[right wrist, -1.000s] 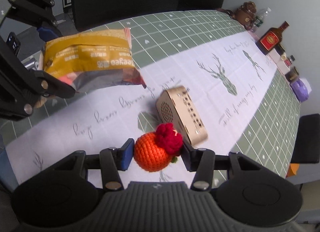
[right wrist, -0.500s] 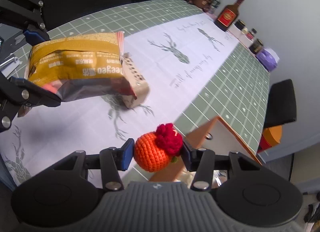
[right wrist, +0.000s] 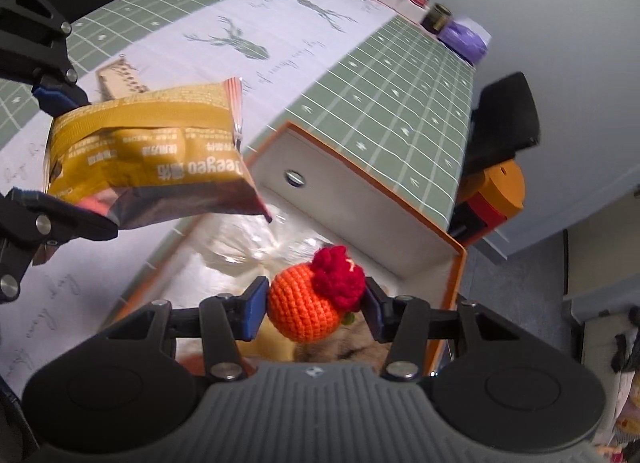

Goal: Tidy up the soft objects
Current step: 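Carry the snack bag and crocheted ball with both tools over the orange box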

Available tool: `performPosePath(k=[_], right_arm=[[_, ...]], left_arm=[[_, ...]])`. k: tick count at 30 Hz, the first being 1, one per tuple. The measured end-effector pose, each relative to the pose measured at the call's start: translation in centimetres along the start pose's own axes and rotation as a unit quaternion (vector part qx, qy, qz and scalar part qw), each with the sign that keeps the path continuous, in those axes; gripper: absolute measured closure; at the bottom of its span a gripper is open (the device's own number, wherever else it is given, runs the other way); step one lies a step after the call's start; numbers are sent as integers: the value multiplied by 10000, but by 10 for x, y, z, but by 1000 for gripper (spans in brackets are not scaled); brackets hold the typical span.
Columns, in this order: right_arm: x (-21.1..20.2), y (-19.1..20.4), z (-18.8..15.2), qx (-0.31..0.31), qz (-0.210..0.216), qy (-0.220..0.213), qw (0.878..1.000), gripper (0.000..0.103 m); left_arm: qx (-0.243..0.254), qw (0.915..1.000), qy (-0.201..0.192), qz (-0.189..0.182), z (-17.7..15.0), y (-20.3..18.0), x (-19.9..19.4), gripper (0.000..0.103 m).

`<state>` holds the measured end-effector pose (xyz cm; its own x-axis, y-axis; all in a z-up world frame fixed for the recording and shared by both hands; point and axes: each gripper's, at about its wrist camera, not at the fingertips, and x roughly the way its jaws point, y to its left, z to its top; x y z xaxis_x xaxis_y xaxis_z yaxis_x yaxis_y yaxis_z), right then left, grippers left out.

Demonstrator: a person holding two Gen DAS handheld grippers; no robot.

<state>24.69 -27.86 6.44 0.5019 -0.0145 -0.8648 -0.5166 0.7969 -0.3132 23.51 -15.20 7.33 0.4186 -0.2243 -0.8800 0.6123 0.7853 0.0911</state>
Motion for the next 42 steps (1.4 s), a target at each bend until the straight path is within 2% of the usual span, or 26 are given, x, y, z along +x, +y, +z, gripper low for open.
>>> performPosePath(k=[7,14,18,21,27,31,35,42], right_arm=[[39,-38,-2,158,-149,36,9998,54],[81,-55,-1,17,-161,71,9998,53],[92,-60,-4,-47,-179,109,9998,53],[90,-68,-7,29,-91,77,9999,53],[89,-65,-13,-79,78,70,9999,53],[94,-59,-14,-212,48,84,9997,53],[102,-62,-12,-55,22,135,9999,53],[105,-58,-16,-197,-68,163,9997,52]], left_arm=[[199,9997,83,97,35,-10,47,50],[526,9970,125,552,56,-11,76,50],[697,9968,15,397,59,-16,70,50],[1036,9942,-89,275,64,-29,65,50],[1543,9870,308,337,66,-43,101,50],[1636,9850,391,397,64,-41,118,50],[1702,9837,474,340,65,-40,125,51],[1778,9825,490,251,64,-41,133,51]])
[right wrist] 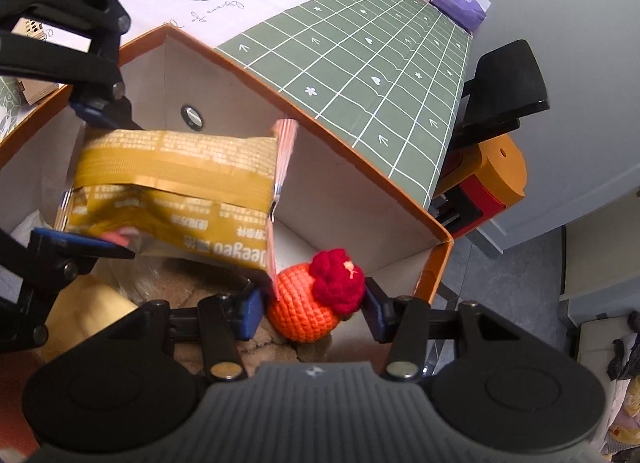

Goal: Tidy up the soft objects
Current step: 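Carry the snack bag and crocheted ball with both tools over the orange box, then open both tools to drop the snack bag and ball into the box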

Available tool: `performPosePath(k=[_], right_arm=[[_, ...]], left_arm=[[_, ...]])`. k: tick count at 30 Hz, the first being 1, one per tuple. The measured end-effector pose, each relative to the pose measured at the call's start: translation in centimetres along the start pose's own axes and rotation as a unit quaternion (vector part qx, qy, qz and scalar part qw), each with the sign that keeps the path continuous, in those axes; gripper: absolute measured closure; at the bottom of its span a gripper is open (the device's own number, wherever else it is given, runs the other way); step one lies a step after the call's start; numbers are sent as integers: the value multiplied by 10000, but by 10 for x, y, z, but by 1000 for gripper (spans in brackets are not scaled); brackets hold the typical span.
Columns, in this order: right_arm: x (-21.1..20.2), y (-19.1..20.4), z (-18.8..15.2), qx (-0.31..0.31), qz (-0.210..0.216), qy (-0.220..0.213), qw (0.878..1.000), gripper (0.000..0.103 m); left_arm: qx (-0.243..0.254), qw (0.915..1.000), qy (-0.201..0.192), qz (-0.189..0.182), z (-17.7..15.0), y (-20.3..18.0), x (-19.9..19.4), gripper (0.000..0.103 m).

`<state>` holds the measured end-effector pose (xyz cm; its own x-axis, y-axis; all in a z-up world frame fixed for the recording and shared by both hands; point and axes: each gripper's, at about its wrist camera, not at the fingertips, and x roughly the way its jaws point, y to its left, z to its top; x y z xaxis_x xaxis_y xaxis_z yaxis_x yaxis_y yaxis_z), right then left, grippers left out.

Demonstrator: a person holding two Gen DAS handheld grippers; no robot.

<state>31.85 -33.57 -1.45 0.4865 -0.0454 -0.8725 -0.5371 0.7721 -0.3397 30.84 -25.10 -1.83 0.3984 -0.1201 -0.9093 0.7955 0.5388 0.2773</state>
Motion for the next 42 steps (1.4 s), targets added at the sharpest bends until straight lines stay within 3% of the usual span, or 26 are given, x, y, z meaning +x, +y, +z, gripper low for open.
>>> performPosePath(k=[4,13,26,34,42], right_arm=[[-1,0,-1,16,-123,23,9999,46],[-17,-5,-2,80,-190,-59,9998,41],[-69,11,7,136,-407,-255,9988,36],[-120,47,17,32,-367,-435,9984,33],[-172,101,25,-199,-399,-742,9962,30]], left_arm=[[-7,10000,-13,34,0,1,2,50],[221,9989,-410,106,-10,-7,-22,32],[20,9961,-838,276,-32,-8,-75,32],[-244,9944,-887,523,-68,-8,-111,33],[-676,9895,-985,815,-127,-5,-148,33]])
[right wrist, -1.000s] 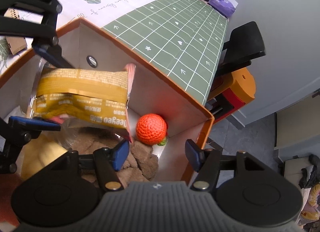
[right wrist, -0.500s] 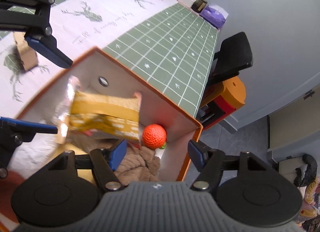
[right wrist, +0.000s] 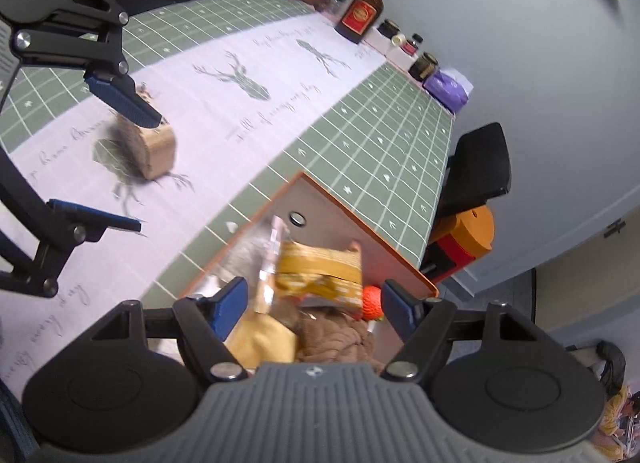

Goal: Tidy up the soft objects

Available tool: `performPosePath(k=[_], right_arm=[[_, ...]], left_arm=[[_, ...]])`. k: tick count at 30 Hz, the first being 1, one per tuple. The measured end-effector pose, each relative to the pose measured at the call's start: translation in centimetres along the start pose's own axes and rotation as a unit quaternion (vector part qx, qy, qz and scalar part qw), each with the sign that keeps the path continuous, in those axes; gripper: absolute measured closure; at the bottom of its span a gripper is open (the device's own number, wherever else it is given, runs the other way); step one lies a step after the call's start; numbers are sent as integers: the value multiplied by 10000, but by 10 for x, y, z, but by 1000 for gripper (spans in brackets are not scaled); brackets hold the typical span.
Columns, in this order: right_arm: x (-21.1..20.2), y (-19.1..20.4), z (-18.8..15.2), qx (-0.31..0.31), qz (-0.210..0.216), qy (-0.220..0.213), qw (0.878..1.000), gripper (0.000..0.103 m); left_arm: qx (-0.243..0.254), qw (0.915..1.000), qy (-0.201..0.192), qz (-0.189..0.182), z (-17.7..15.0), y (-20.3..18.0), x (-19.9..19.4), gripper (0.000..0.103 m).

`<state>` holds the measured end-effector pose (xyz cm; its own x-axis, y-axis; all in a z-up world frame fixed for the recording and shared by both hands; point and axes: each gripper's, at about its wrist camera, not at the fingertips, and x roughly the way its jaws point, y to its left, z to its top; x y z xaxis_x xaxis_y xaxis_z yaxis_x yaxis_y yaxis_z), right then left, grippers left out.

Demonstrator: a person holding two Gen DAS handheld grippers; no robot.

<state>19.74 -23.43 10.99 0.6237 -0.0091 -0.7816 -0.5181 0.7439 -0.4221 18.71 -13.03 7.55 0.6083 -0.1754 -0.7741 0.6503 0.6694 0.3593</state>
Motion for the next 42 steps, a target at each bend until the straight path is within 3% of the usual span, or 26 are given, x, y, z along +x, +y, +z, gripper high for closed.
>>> performPosePath(k=[6,13,18,23,28,32,34,39,41,42], right_arm=[[-32,39,8,185,94,-360,9991,30],[-62,89,-5,432,136,-851,9953,26],[-78,118,-33,951,191,-1359,9860,24],[-80,159,-72,1488,48,-1951,9694,22],[-67,197,-103,1972,-146,-2277,9534,20],[-66,215,-129,2602,-557,-2631,9273,11],[-64,221,-139,2813,-766,-2795,9148,9],[-53,236,-158,2991,-1018,-2858,9047,8],[-46,243,-166,3028,-1083,-2844,9032,8],[-43,245,-169,3053,-1107,-2843,9021,7]], left_arm=[[-624,9977,-193,178,-45,11,-38,36],[-1379,9844,-1031,373,-98,17,-98,38],[-1892,9623,-1768,831,-133,9,-130,38],[-2334,9390,-2254,1138,-168,-21,-129,38],[-2799,9277,-2176,1168,-197,-44,-99,38],[-3344,9081,-2180,1267,-221,-49,-81,37],[-3447,8991,-2227,1526,-228,-54,-76,37],[-3570,8864,-2330,1806,-240,-66,-71,23],[-3670,8798,-2353,1895,-243,-67,-69,10],[-3731,8766,-2338,1939,-244,-68,-67,10]])
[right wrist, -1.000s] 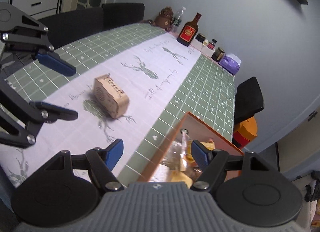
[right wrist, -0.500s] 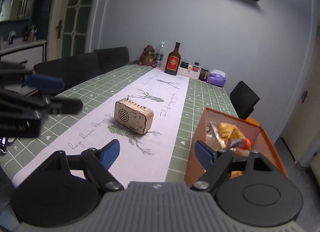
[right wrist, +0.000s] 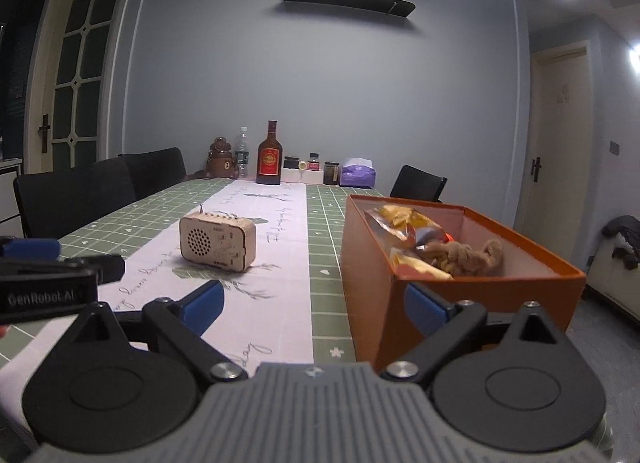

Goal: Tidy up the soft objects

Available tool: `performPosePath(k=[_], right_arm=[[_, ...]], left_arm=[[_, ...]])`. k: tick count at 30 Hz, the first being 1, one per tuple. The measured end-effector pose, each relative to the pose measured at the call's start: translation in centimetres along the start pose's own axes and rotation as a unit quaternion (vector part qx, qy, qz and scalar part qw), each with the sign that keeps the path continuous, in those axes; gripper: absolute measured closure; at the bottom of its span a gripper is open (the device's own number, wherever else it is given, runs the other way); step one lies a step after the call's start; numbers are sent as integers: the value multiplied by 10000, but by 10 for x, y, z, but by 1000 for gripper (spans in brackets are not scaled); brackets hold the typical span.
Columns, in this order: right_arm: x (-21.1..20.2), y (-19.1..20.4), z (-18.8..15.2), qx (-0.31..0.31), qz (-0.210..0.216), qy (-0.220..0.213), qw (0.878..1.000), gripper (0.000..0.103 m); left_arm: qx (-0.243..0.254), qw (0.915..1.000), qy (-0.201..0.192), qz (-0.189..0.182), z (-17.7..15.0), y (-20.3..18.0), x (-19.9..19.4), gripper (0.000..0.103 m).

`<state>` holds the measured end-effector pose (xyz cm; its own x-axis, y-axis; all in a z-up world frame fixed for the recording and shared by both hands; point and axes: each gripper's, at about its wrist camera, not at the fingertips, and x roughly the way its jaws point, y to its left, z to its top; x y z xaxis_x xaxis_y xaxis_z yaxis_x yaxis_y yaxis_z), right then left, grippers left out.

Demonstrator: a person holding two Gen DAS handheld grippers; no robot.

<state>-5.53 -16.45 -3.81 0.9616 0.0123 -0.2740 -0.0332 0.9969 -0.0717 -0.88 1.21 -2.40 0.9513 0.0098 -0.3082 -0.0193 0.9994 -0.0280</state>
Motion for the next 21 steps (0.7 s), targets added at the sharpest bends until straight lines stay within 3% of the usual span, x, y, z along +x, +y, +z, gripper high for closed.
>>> performPosePath(k=[8,21], right_arm=[[14,0,-16,223,-90,298,9993,5],[7,0,-15,311,-60,263,9992,5]], left_arm=[[92,9992,378,10,-16,-6,8,10],[96,9985,539,92,-19,-7,8,10]])
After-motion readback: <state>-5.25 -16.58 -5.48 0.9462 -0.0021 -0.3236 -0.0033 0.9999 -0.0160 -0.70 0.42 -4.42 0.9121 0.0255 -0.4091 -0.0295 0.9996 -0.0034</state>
